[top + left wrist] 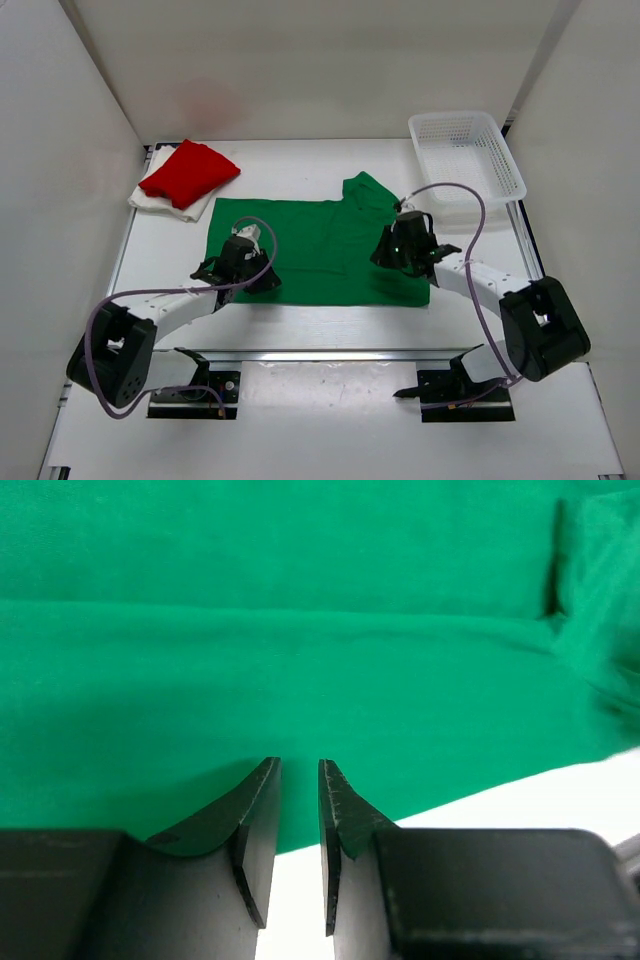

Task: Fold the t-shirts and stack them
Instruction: Fold the flattened tshirt in 1/3 of the way, then grap the side of the flattened tshirt furthest away from the robot with both arms

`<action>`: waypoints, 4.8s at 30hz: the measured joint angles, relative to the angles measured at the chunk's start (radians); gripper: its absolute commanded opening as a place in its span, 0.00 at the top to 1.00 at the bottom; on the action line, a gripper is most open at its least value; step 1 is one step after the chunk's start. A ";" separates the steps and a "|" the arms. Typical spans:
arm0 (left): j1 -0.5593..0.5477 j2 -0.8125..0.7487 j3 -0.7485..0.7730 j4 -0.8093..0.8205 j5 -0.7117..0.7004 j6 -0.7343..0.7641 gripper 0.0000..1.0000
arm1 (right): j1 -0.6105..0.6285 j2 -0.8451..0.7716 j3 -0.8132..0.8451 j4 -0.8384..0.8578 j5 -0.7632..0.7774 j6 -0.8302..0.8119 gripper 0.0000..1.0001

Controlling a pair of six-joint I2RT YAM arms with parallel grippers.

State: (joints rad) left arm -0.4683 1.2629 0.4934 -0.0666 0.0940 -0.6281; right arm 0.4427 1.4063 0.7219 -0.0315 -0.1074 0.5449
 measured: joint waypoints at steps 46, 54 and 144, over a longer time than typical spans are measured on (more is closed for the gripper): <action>0.099 0.189 0.204 -0.103 0.131 0.023 0.64 | -0.256 1.324 1.863 -0.618 -0.050 -0.269 0.62; 0.146 0.252 0.301 -0.103 0.123 0.027 0.63 | -0.227 1.325 1.869 -0.691 -0.047 -0.297 0.65; 0.461 0.857 1.053 -0.318 -0.217 0.010 1.00 | -0.314 0.974 1.579 -0.891 -0.039 -0.354 1.00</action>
State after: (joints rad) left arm -0.0074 2.1197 1.5463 -0.3843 -0.1230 -0.6182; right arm 0.1287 2.3802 2.3013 -0.9226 -0.1463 0.1909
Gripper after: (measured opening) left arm 0.018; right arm 0.009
